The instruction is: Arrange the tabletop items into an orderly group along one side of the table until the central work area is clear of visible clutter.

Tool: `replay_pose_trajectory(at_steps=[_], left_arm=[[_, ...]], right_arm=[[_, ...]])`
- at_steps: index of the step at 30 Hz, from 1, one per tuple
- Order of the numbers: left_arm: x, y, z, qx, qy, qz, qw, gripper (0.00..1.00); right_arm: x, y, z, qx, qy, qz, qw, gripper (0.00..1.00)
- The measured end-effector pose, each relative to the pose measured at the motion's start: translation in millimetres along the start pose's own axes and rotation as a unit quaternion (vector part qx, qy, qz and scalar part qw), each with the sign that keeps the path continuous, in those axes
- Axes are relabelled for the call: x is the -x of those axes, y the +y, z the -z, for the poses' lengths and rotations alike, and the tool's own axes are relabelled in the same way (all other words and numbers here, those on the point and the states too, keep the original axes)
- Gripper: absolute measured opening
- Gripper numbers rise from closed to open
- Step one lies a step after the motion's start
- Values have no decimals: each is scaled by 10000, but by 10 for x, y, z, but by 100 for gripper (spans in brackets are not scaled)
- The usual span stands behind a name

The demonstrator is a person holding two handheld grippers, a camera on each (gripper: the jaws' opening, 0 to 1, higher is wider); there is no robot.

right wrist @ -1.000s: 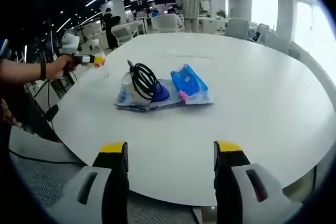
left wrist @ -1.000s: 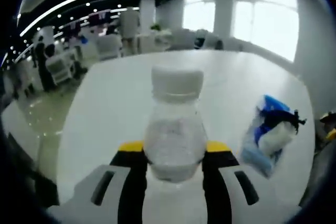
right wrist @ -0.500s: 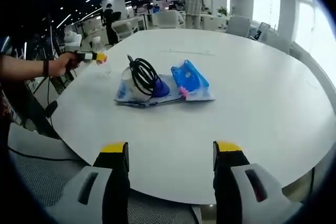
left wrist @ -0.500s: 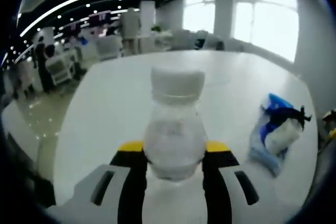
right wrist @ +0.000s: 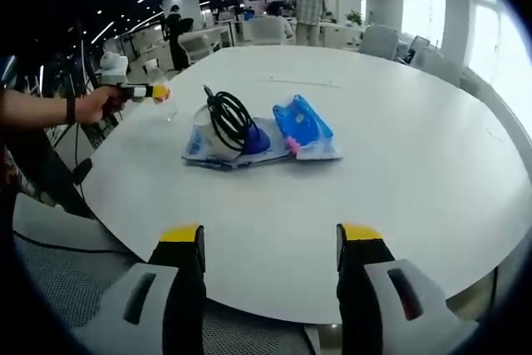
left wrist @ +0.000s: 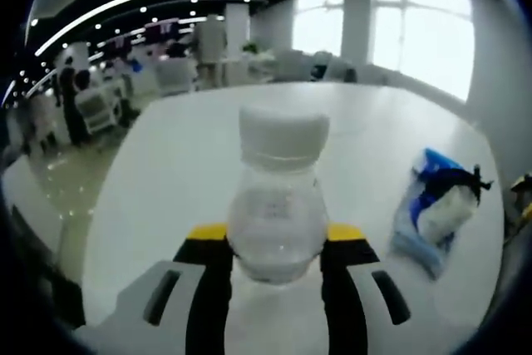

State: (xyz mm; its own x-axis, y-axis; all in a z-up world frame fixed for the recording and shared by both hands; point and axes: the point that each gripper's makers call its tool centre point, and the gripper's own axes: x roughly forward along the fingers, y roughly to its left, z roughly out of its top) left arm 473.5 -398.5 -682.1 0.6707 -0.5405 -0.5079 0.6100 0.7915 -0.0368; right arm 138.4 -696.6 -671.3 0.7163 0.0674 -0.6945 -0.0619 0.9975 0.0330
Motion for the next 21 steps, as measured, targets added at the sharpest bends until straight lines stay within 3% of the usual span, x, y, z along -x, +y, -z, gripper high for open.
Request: replay_pose_trajectory(at_steps=[18,21], left_arm=[[76,-33,-21,155,-75,-187,9997,41],[79,-36,-63,223,-130,-224,9994,51]], right_arm=[[2,23,-25,-8,-74,-71,9999,63],[0,27,-25,-9,-73,-81,9999,63]])
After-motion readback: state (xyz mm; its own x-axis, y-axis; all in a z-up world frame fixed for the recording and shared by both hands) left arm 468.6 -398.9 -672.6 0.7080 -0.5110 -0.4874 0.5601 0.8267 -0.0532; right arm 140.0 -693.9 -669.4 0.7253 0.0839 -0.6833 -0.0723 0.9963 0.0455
